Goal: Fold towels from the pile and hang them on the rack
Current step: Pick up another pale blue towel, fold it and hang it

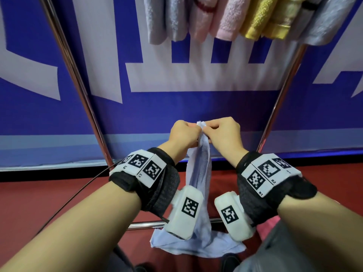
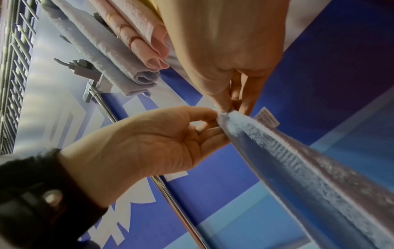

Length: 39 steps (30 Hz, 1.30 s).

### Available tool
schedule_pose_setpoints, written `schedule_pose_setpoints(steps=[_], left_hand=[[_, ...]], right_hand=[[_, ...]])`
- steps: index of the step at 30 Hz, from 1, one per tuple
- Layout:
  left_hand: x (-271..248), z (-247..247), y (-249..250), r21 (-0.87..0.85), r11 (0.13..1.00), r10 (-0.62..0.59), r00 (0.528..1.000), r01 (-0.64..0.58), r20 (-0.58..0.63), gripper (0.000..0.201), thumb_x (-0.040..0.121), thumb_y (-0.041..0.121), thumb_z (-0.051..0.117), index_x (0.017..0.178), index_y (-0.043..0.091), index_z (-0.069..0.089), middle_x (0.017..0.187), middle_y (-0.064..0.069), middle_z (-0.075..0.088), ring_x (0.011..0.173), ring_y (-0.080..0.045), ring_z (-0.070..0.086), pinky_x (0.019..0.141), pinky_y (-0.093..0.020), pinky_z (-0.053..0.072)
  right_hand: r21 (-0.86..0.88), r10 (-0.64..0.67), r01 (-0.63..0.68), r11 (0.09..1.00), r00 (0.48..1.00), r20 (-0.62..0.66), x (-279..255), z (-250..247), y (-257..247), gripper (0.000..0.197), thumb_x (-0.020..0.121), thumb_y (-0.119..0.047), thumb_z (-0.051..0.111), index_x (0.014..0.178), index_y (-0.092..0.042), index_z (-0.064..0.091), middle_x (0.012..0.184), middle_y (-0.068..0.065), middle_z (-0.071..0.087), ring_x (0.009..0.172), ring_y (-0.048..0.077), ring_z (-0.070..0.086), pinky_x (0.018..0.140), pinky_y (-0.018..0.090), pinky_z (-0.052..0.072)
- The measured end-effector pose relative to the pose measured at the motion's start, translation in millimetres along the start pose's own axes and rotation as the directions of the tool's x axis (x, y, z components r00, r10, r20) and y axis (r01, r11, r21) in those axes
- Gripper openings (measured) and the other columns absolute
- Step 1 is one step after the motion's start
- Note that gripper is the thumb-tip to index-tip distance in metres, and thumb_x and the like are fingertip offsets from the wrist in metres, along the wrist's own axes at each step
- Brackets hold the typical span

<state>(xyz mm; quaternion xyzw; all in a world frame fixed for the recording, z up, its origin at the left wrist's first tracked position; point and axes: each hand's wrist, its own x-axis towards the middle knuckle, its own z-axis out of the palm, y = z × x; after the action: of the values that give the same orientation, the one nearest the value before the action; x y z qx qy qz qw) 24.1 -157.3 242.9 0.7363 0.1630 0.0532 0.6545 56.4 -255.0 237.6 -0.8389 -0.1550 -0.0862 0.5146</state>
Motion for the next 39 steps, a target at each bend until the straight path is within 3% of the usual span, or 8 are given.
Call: schedule_pose_setpoints(steps=[5,8,12,15,22,28,34,39], left_hand=[[-6,0,4,0.001,1.0,0.019,1.0,-0.019,-0.014,0.023,0.091,0.004,0.055,0.096,-0.015,0.064,0.085,-0.019,0.063,0.067,-0.021,0.064,0.055,-0.018,0.054],[-10,1,4,0.017,0.998,0.055,0.998,-0.054,-0.018,0.022,0.089,0.004,0.058,0.092,-0.017,0.064,0.085,-0.024,0.069,0.066,-0.021,0.068,0.063,-0.028,0.059],[-11,1,6,0.073,0.997,0.028,0.999,-0.025,-0.045,0.027,0.09,0.008,0.056,0.09,-0.017,0.064,0.079,-0.021,0.064,0.072,-0.027,0.063,0.07,-0.033,0.059],[-14,-6,14,-0.047,0.994,-0.096,0.995,0.095,-0.017,0.028,0.087,0.002,0.041,0.098,-0.01,0.064,0.087,-0.02,0.067,0.074,-0.024,0.064,0.071,-0.03,0.056],[-14,-19,25,-0.116,0.953,-0.257,0.948,0.281,0.186,0.033,0.083,0.018,0.032,0.086,0.003,0.061,0.092,-0.013,0.067,0.082,-0.023,0.062,0.077,-0.033,0.047],[-17,-19,26,-0.026,0.978,-0.198,0.958,0.208,0.209,0.032,0.081,0.014,0.033,0.091,0.003,0.061,0.098,-0.01,0.071,0.085,-0.02,0.064,0.074,-0.028,0.047],[-17,-20,29,0.106,0.994,-0.036,0.989,0.021,0.14,0.034,0.085,0.005,0.038,0.085,0.012,0.072,0.087,-0.001,0.073,0.072,-0.012,0.061,0.074,-0.023,0.047],[-11,-21,30,0.061,0.984,0.16,0.984,-0.166,0.081,0.03,0.088,0.001,0.04,0.074,0.016,0.063,0.074,0.003,0.066,0.056,-0.009,0.053,0.058,-0.018,0.042]], right_hand=[[0.079,0.092,-0.087,0.993,0.994,-0.064,1,-2,2,0.012,0.077,-0.015,0.074,0.07,-0.005,0.075,0.069,0.007,0.071,0.074,0.026,0.071,0.075,0.044,0.058],[0.1,0.125,-0.118,0.988,0.99,-0.067,0,-6,2,0.01,0.075,-0.014,0.075,0.07,-0.006,0.075,0.067,0.002,0.07,0.072,0.022,0.071,0.076,0.043,0.058],[0.057,0.099,-0.098,0.994,0.995,-0.02,-1,-8,6,0.021,0.077,-0.015,0.067,0.069,0.004,0.071,0.07,0.022,0.069,0.073,0.018,0.068,0.075,0.05,0.056],[-0.011,0.051,-0.051,0.999,0.998,0.027,-4,-9,4,0.02,0.078,-0.015,0.063,0.071,0.002,0.071,0.063,0.026,0.06,0.062,0.013,0.043,0.071,0.049,0.055],[-0.143,-0.055,0.053,0.988,0.998,-0.009,-11,-9,1,0.014,0.081,-0.015,0.066,0.082,-0.003,0.073,0.079,0.011,0.073,0.08,0.022,0.068,0.076,0.033,0.051],[-0.073,0.02,-0.018,0.997,1.0,0.023,-6,-12,4,0.012,0.08,-0.012,0.067,0.073,-0.003,0.072,0.061,0.006,0.065,0.068,0.026,0.066,0.072,0.042,0.056],[0.024,0.093,-0.093,0.995,0.996,0.016,-1,-21,4,0.009,0.072,-0.003,0.063,0.065,-0.002,0.069,0.047,-0.003,0.052,0.048,0.009,0.049,0.062,0.033,0.054],[0.191,0.138,-0.137,0.972,0.99,0.01,6,-35,3,0.014,0.077,-0.001,0.059,0.072,-0.008,0.071,0.069,0.01,0.065,0.064,0.015,0.06,0.061,0.027,0.055]])
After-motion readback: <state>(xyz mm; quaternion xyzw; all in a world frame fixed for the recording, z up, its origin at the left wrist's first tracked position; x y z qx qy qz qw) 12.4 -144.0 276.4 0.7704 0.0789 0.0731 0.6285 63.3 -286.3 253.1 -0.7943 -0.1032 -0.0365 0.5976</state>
